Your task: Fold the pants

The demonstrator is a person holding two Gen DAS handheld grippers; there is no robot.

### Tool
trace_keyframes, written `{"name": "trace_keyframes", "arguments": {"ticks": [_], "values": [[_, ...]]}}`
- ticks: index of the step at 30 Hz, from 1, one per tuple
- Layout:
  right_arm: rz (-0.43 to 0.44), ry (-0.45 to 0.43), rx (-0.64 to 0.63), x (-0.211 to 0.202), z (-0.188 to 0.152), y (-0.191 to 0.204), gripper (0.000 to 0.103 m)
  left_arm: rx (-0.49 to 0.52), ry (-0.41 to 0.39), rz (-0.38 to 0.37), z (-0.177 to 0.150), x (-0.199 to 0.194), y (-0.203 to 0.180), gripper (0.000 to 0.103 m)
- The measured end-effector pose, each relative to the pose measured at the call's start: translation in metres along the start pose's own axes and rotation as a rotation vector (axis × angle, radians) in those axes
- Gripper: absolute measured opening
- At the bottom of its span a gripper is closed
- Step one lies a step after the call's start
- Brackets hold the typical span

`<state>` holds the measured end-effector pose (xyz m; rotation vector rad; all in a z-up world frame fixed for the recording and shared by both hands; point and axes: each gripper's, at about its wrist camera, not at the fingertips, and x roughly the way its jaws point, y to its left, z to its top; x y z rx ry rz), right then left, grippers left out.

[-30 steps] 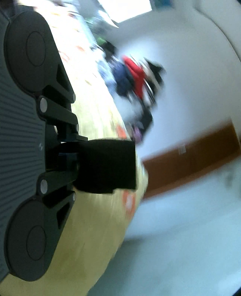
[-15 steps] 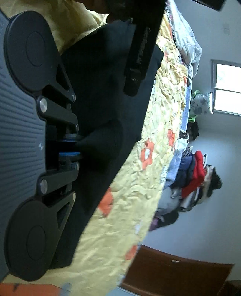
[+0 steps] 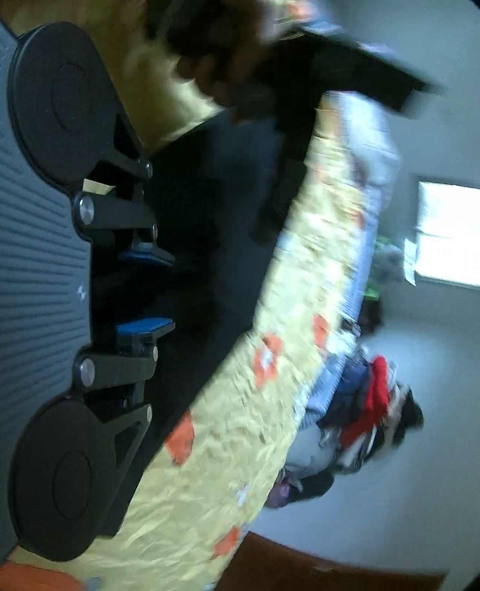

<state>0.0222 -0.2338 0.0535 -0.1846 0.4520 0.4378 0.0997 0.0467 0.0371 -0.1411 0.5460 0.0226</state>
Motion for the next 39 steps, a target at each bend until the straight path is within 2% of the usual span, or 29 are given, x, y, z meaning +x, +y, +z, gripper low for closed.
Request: {"name": "trace_keyframes", "arguments": {"ticks": [1,2,4,5,8,11,13,14,16,19,21,24,27,29,34,36,39], "values": [[-0.047,-0.013,0.035,-0.007,-0.002,-0.016,0.043,0.007,0.005,-0.011,0.003,0.002,-0.005,0.102],[-0.111,0.001,0.074,-0.010,-0.004,-0.034,0.048,0.024,0.017,-0.042,0.006,0.004,-0.012,0.102],[-0.208,0.078,0.137,-0.005,-0.009,-0.062,0.051,0.081,0.060,-0.129,0.008,0.010,-0.032,0.102],[-0.213,0.109,0.154,-0.002,-0.012,-0.073,0.051,0.121,0.087,-0.179,0.008,0.013,-0.046,0.102],[-0.128,0.155,0.191,0.011,-0.016,-0.092,0.050,0.226,0.122,-0.279,0.004,0.013,-0.077,0.102],[-0.111,0.160,0.191,0.025,-0.012,-0.098,0.050,0.301,0.071,-0.335,0.002,0.011,-0.103,0.103],[-0.126,0.193,0.191,0.039,-0.014,-0.103,0.049,0.365,0.104,-0.347,0.001,0.025,-0.120,0.103],[-0.133,0.227,0.179,0.047,-0.018,-0.104,0.049,0.388,0.130,-0.333,0.000,0.034,-0.128,0.101],[-0.149,0.249,0.096,0.048,-0.020,-0.096,0.051,0.431,0.171,-0.249,-0.002,0.056,-0.131,0.096],[-0.157,0.258,0.018,0.035,-0.020,-0.081,0.052,0.429,0.121,-0.092,0.000,0.066,-0.117,0.097],[-0.127,0.231,0.009,0.028,-0.016,-0.071,0.052,0.374,0.083,-0.031,0.005,0.065,-0.102,0.098],[-0.017,0.205,0.019,0.031,-0.007,-0.057,0.052,0.291,0.065,-0.010,0.014,0.058,-0.078,0.099],[0.054,0.242,-0.038,0.055,0.001,-0.036,0.051,0.254,0.055,0.014,0.014,0.051,-0.060,0.100],[0.060,0.266,-0.091,0.076,0.005,-0.021,0.051,0.228,0.058,0.021,0.016,0.050,-0.052,0.100],[0.044,0.253,-0.089,0.117,0.026,-0.006,0.051,0.123,0.083,0.029,0.018,0.050,-0.028,0.100],[0.028,0.249,-0.070,0.118,0.031,-0.009,0.051,0.104,0.082,0.013,0.020,0.046,-0.022,0.100],[0.002,0.215,-0.049,0.099,0.031,-0.015,0.052,0.093,0.060,0.010,0.022,0.041,-0.017,0.101]]}}
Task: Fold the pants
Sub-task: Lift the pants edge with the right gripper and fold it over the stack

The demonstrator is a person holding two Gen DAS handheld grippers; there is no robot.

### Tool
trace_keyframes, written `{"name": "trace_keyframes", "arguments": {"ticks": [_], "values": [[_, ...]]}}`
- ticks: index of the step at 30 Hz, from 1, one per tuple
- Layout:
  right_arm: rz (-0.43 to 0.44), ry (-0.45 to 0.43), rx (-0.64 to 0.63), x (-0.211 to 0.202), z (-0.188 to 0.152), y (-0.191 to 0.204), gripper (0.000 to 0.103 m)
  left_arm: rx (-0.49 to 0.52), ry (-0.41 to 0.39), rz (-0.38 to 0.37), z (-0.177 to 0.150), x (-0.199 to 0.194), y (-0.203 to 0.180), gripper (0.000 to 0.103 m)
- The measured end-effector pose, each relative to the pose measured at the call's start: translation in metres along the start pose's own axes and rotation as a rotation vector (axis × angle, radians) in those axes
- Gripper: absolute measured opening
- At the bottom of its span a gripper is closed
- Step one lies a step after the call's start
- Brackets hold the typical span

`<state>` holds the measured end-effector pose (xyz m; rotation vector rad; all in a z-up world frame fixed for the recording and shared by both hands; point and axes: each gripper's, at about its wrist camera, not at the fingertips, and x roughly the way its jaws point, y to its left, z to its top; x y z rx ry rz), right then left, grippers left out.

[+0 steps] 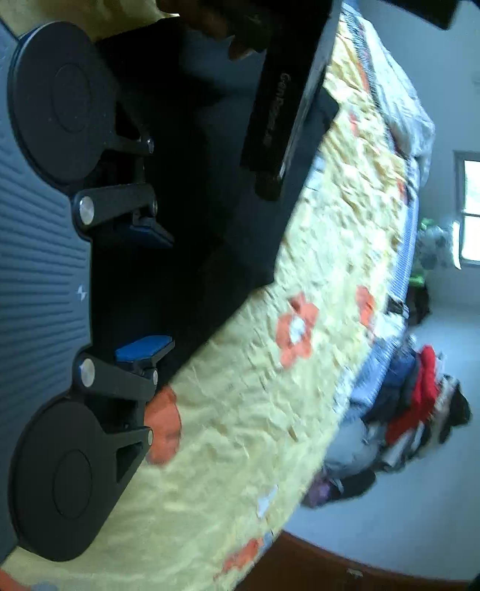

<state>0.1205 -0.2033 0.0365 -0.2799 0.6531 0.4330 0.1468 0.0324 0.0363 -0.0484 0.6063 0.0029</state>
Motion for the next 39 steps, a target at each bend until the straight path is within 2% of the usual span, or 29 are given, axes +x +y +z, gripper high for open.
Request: {"name": "trace_keyframes", "arguments": {"ticks": [2,4,5,7,9,10,12,14,16,18,21,22,25,30,35,39], "values": [[0.045,0.013,0.016,-0.011,-0.007,0.000,0.052,-0.023,0.013,-0.021,0.002,0.000,0.000,0.101],[0.120,0.062,-0.004,-0.016,-0.019,0.009,0.052,-0.049,0.041,-0.096,0.004,0.002,-0.003,0.101],[0.124,0.075,-0.032,-0.016,-0.026,0.018,0.052,-0.059,0.053,-0.132,0.004,0.002,-0.006,0.101],[0.093,0.036,-0.050,-0.024,-0.034,0.028,0.053,-0.055,0.067,-0.202,0.004,-0.001,-0.016,0.101],[0.112,0.022,-0.019,-0.038,-0.036,0.022,0.053,-0.011,0.068,-0.250,0.002,-0.005,-0.027,0.101],[0.106,0.003,0.004,-0.047,-0.038,0.017,0.054,0.020,0.063,-0.281,0.001,-0.009,-0.034,0.101],[0.034,-0.020,0.033,-0.063,-0.044,0.004,0.056,0.067,0.055,-0.343,-0.002,-0.014,-0.045,0.101],[-0.037,0.000,0.068,-0.072,-0.056,-0.013,0.057,0.100,0.069,-0.405,-0.007,-0.014,-0.057,0.101],[-0.056,0.047,0.125,-0.075,-0.072,-0.030,0.057,0.134,0.105,-0.449,-0.014,-0.009,-0.071,0.101],[-0.055,0.073,0.153,-0.077,-0.089,-0.036,0.060,0.169,0.132,-0.414,-0.023,0.001,-0.084,0.101],[-0.034,0.058,0.170,-0.088,-0.099,-0.038,0.061,0.205,0.145,-0.268,-0.033,0.022,-0.091,0.102],[-0.035,0.057,0.180,-0.090,-0.099,-0.039,0.061,0.199,0.134,-0.240,-0.034,0.027,-0.090,0.103],[-0.059,0.040,0.228,-0.091,-0.096,-0.040,0.062,0.163,0.139,-0.246,-0.028,0.022,-0.085,0.102],[-0.067,0.078,0.165,-0.093,-0.098,-0.032,0.065,0.155,0.085,-0.222,-0.026,-0.002,-0.066,0.102],[-0.138,0.071,0.092,-0.099,-0.084,-0.017,0.068,0.092,0.053,-0.144,-0.027,-0.018,-0.024,0.102],[-0.116,0.005,0.026,-0.105,-0.059,0.004,0.068,0.013,0.025,-0.060,-0.029,-0.035,0.024,0.102]]}}
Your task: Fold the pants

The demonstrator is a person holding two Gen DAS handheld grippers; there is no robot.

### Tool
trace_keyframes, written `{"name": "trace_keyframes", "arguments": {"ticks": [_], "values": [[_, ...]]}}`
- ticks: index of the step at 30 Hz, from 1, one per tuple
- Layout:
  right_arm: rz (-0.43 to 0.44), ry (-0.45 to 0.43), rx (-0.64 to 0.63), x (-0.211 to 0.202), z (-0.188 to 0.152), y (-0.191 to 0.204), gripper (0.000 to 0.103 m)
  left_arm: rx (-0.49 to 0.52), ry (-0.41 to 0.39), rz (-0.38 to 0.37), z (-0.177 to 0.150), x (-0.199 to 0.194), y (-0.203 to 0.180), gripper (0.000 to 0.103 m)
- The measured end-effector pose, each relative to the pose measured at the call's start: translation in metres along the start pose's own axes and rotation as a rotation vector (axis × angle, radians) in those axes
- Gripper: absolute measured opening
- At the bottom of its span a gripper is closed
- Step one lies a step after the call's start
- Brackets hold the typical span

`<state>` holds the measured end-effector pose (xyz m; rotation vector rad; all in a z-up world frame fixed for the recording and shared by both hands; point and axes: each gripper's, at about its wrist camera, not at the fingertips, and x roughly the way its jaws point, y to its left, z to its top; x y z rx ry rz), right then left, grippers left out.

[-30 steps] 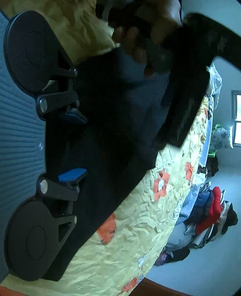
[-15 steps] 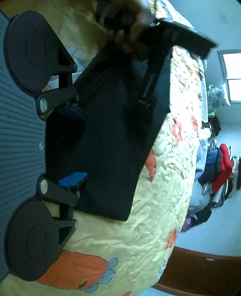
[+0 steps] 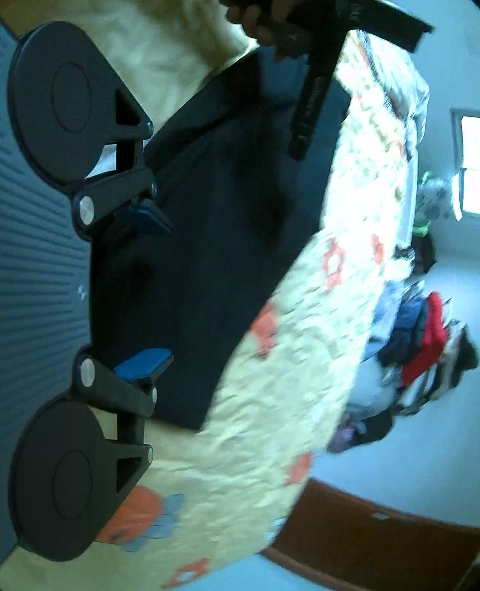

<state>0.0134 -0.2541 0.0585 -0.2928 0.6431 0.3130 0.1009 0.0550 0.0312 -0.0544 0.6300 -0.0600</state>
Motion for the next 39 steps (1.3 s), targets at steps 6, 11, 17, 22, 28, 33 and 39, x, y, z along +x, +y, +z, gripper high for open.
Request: {"name": "trace_keyframes", "arguments": {"ticks": [6,11,17,22,28,33,39], "values": [[0.156,-0.080,-0.162,0.008,0.045,0.067,0.069,-0.041,-0.042,0.214,-0.010,-0.032,0.076,0.103],[0.255,-0.121,-0.327,0.026,0.071,0.145,0.069,-0.161,-0.090,0.400,-0.012,-0.062,0.141,0.103],[0.340,-0.155,-0.420,0.051,0.093,0.220,0.069,-0.217,-0.243,0.743,0.004,-0.111,0.196,0.103],[0.352,-0.162,-0.449,0.081,0.104,0.256,0.069,-0.295,-0.235,0.720,0.019,-0.115,0.220,0.103],[0.180,-0.226,-0.622,0.106,0.094,0.295,0.068,-0.462,-0.081,0.291,0.012,-0.074,0.229,0.102],[0.101,-0.265,-0.768,0.120,0.084,0.321,0.066,-0.569,-0.056,0.145,0.016,-0.070,0.237,0.102],[0.013,-0.284,-0.912,0.146,0.079,0.346,0.025,-0.603,0.021,0.024,0.005,-0.045,0.234,0.103]]}}
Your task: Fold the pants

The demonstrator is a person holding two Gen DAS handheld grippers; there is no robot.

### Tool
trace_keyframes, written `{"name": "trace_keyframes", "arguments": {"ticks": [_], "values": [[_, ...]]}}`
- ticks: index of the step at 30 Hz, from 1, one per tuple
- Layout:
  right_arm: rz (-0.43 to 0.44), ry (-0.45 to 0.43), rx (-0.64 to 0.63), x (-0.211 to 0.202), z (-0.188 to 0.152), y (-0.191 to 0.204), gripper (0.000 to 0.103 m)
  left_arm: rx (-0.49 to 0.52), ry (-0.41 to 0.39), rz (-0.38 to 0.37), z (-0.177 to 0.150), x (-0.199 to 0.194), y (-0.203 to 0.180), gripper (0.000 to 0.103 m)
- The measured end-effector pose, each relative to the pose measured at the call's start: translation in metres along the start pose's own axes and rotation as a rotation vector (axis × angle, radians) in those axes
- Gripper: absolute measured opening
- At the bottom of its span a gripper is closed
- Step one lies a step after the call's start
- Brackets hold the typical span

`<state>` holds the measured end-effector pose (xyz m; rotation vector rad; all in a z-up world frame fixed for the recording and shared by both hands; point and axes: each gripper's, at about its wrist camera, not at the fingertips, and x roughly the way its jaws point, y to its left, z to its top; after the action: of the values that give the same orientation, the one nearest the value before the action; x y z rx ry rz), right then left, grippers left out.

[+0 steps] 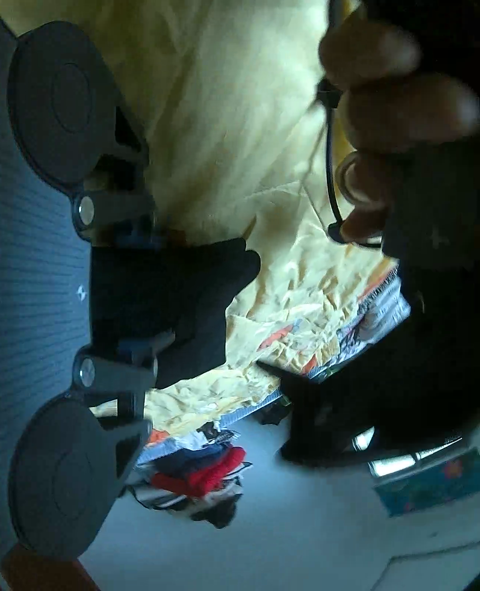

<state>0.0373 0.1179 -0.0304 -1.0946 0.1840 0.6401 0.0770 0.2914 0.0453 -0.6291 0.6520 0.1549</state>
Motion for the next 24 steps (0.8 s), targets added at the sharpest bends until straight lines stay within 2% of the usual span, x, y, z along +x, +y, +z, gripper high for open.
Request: {"name": "trace_keyframes", "arguments": {"ticks": [1,4,8,10,15,16,17,19,21,23,24], "values": [[0.002,-0.003,-0.009,0.004,0.000,0.002,0.018,0.005,0.014,-0.018,-0.001,0.002,0.000,0.102],[0.005,-0.023,0.019,0.005,-0.001,-0.002,0.011,-0.033,0.064,-0.067,-0.002,0.013,0.003,0.102],[0.083,-0.076,0.265,-0.005,-0.005,-0.040,0.008,-0.097,0.133,-0.169,-0.003,0.032,0.005,0.102],[0.123,-0.102,0.358,-0.010,-0.010,-0.061,0.008,-0.170,0.161,-0.208,-0.004,0.045,0.010,0.102],[0.181,-0.114,0.517,-0.011,-0.021,-0.095,0.008,-0.308,0.116,-0.283,-0.005,0.060,0.016,0.099],[0.203,-0.113,0.531,-0.010,-0.023,-0.097,0.008,-0.329,0.120,-0.319,-0.005,0.064,0.017,0.090],[0.222,-0.107,0.536,-0.009,-0.024,-0.098,0.008,-0.344,0.133,-0.340,-0.004,0.067,0.018,0.074],[0.272,-0.097,0.547,-0.009,-0.027,-0.098,0.008,-0.364,0.175,-0.366,-0.003,0.076,0.017,0.059],[0.311,-0.118,0.574,-0.015,-0.032,-0.102,0.008,-0.352,0.177,-0.369,-0.004,0.078,0.015,0.047],[0.383,-0.170,0.656,-0.024,-0.042,-0.117,0.008,-0.327,0.174,-0.368,-0.004,0.079,0.013,0.032],[0.425,-0.193,0.722,-0.026,-0.050,-0.127,0.008,-0.323,0.169,-0.366,-0.004,0.078,0.014,0.031]]}}
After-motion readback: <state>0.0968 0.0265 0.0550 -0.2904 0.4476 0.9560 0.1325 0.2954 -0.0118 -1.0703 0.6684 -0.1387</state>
